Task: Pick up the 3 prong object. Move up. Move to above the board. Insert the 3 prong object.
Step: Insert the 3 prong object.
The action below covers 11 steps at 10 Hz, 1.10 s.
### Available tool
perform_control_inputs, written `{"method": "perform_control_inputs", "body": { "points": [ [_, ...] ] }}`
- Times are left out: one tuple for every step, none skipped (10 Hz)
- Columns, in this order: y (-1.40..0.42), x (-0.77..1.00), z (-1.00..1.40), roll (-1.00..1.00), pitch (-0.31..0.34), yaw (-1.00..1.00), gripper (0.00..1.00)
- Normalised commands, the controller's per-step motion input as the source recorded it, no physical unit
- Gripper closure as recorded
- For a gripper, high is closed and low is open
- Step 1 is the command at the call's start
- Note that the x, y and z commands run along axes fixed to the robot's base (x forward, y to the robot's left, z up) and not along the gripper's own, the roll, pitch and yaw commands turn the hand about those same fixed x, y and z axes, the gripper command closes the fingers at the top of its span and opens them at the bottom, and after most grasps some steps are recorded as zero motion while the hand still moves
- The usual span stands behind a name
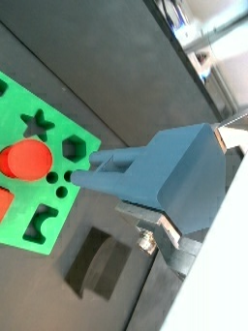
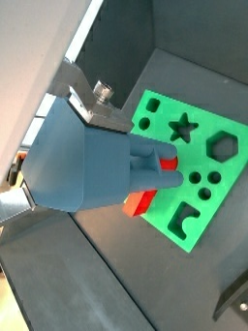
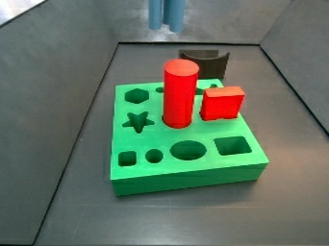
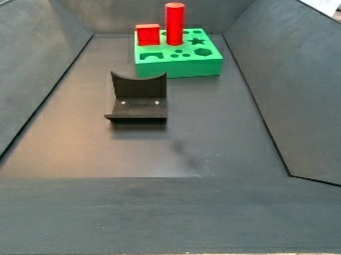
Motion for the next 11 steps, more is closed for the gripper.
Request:
{"method": "perform_control_inputs", "body": {
  "points": [
    [0.15, 0.17, -0.04, -0.06, -0.033, -0.79, 1.0],
    [0.09, 0.18, -0.04, -0.05, -0.029, -0.87, 1.0],
    [0.07, 0.16, -0.04, -0.04, -0.034, -0.9, 1.0],
    [0.07, 0.13, -0.05, -0.02, -0.031, -0.92, 1.0],
    [0.07, 0.09, -0.07, 0.0, -0.023, -0.93, 1.0],
    [0.08, 0.05, -0.11, 0.0, 0.0, -0.93, 1.0],
    [0.13, 0.0, -0.13, 0.0, -0.01, -0.87, 1.0],
    [0.17, -0.11, -0.18, 0.0, -0.011, -0.8, 1.0],
    [0.18, -0.1, -0.15, 0.0, -0.031, -0.78, 1.0],
    [0.11, -0.15, -0.09, 0.0, -0.026, -0.54, 1.0],
    [0.0, 0.0, 0.0, 0.0, -0.009, 0.0, 1.0]
  ]
}}
